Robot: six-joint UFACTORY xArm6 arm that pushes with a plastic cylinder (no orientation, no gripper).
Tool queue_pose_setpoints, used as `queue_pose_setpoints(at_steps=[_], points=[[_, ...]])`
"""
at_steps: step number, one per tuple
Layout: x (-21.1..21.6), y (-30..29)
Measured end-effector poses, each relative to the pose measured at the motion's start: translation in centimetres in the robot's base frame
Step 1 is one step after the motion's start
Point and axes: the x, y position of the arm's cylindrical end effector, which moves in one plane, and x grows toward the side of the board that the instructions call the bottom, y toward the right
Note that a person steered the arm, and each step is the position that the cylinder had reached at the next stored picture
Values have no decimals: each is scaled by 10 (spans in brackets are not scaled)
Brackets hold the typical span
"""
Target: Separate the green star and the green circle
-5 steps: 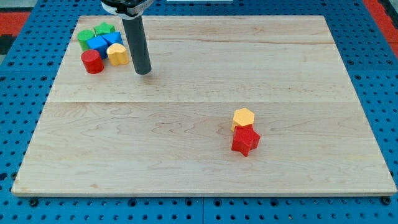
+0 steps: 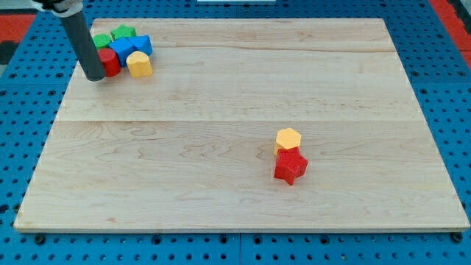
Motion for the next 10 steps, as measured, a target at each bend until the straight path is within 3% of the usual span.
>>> queue_pose_setpoints(at_steps=[1, 2, 3, 8, 10], points=[[0, -6], [-12, -50], [-41, -55], [-122, -8], [-126, 2]])
